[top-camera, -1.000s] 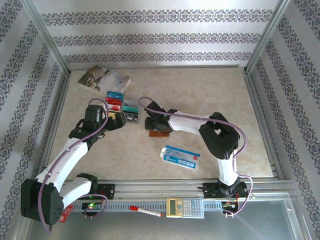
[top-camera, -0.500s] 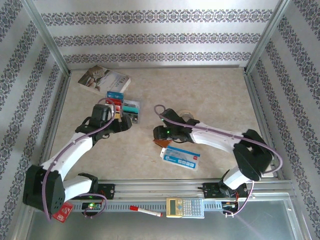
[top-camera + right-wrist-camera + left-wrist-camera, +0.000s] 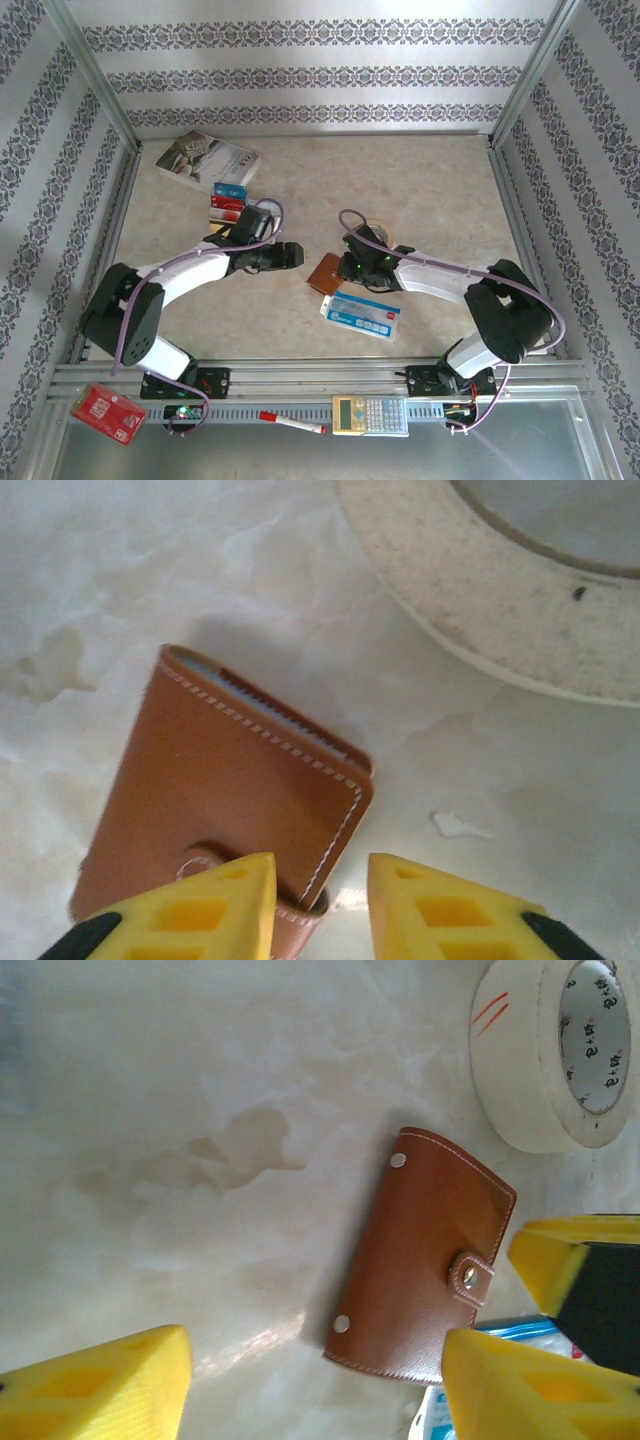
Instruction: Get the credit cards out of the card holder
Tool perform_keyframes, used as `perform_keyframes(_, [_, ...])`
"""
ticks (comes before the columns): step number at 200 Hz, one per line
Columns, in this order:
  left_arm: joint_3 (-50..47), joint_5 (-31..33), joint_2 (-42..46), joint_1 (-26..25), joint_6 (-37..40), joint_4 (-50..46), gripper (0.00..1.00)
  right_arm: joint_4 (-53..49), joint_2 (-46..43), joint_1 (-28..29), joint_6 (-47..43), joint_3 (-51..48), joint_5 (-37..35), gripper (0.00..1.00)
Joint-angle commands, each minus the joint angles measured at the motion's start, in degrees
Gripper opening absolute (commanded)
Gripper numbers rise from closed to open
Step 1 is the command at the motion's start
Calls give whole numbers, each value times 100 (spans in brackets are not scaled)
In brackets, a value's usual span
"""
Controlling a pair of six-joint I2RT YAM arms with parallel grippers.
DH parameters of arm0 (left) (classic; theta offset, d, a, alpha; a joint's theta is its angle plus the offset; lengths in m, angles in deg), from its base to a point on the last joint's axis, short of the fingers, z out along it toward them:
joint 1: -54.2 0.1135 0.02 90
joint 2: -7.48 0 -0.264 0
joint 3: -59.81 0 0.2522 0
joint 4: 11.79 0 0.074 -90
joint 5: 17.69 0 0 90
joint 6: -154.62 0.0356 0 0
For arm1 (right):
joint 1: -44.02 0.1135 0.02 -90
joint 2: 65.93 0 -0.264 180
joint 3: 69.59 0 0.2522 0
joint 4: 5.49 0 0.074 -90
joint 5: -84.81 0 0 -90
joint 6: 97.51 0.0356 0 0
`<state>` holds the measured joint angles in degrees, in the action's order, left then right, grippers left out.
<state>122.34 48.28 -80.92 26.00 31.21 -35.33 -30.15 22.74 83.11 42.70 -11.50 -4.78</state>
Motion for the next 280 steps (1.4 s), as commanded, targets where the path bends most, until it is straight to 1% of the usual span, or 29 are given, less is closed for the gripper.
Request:
perform_keyframes(1, [249,-285,-319,-134,-87,192,61,103,222,-59,-72,218,173,28])
perform_keyframes(39, [378,-512,-616,-148,194,-9,54,329,610,-99,-367,357,438,27])
perform_keyframes(58, [244,-457,-635,-135,250,-37,53,443,873,-125,-629,544,677,27])
perform_keyframes(73, [144,-218,-618,-129,168,-88,52,515,1109,-149,-834,760,909,27])
perform_keyframes(88, [-2,211,-512,-83,-35,-109,51,513,1294,-156,-967,996,1101,25])
perform_keyframes(103, [-233,395,-346,-71,-298,79,51,525,1246,-145,-954,1072,1120,25])
perform_keyframes(117, [-440,297,-201,-71,-625,336,51,456,1013,-137,-924,1015,1048,26])
perform_keyframes(147, [-917,-263,22,-97,-1469,1161,51,288,478,-130,-786,648,913,28])
perform_keyframes(177, [-1165,-383,137,-154,-1912,1607,51,254,565,-95,-677,427,1120,27])
perform_keyframes(206, [-1272,-410,-63,-177,-2136,1987,47,301,800,-51,-558,410,1137,21])
perform_keyframes(246, [-1275,-528,-260,-183,-2208,2312,43,479,1005,43,-396,400,1217,21])
perform_keyframes(280, [-1282,-616,-413,-183,-2158,2382,43,747,1159,79,-172,375,1437,20])
